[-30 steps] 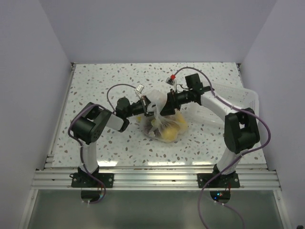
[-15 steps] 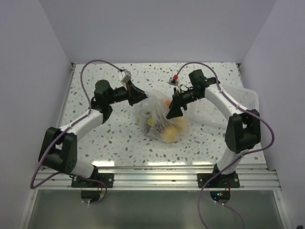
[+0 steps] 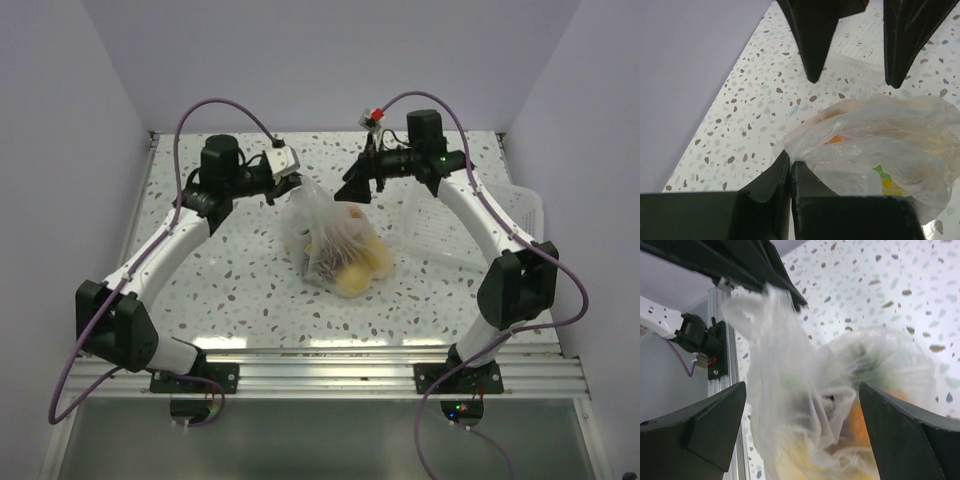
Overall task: Place the fake fruits into the plastic bag and tie a complex knot
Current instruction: Tie the plastic bag at the center of the board.
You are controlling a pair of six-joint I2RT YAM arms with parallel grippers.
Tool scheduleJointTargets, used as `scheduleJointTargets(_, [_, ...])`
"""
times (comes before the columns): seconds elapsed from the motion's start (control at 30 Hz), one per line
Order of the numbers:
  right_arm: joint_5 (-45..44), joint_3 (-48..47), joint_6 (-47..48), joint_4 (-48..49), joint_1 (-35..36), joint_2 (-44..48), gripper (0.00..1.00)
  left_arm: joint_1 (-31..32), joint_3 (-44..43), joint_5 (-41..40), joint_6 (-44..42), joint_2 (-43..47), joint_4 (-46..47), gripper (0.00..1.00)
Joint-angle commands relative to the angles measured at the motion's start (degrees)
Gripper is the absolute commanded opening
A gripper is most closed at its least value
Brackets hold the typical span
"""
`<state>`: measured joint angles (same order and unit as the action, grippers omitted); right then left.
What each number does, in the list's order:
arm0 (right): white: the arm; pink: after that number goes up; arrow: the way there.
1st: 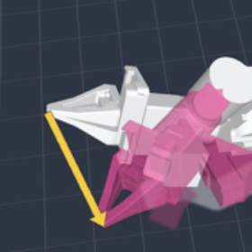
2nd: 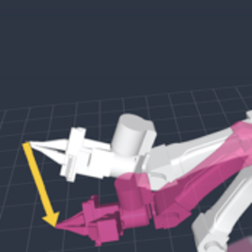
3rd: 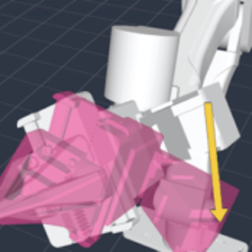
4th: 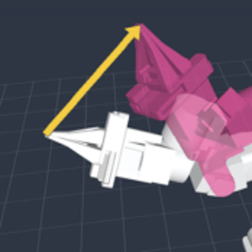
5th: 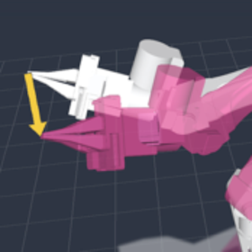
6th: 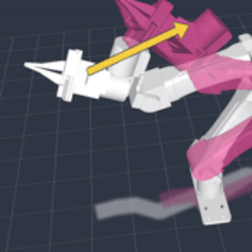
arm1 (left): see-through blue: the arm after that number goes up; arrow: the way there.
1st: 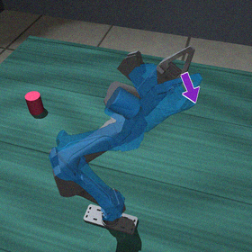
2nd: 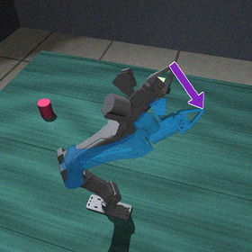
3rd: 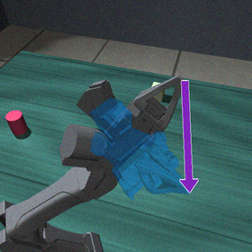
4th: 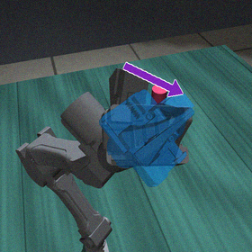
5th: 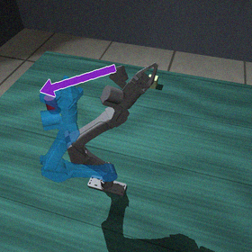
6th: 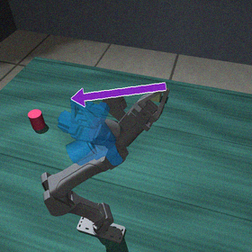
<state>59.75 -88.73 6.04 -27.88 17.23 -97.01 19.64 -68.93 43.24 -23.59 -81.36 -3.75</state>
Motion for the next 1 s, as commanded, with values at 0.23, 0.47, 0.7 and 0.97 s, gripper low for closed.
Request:
scheduleJointTargets(0.23, [-11.3,1.7,-10.2,15.5,8.1,4.7,0.87,6.7,-6.7,-5.5,-4.8,-2.0,-6.2,0.00])
scheduleJointTargets(0.47, [-22.2,9.0,-6.3,13.6,10.0,9.6,0.60,6.6,-9.3,-6.9,-0.8,-3.7,-4.8,0.00])
scheduleJointTargets(0.7, [-26.4,14.9,-5.3,12.9,12.3,11.7,0.53,6.7,-11.3,-7.2,3.1,-5.4,-3.0,0.00])
scheduleJointTargets(0.97, [-24.8,15.3,-6.4,11.4,12.6,11.8,0.00,1.8,-12.9,-1.6,13.8,-5.7,-1.5,0.22])
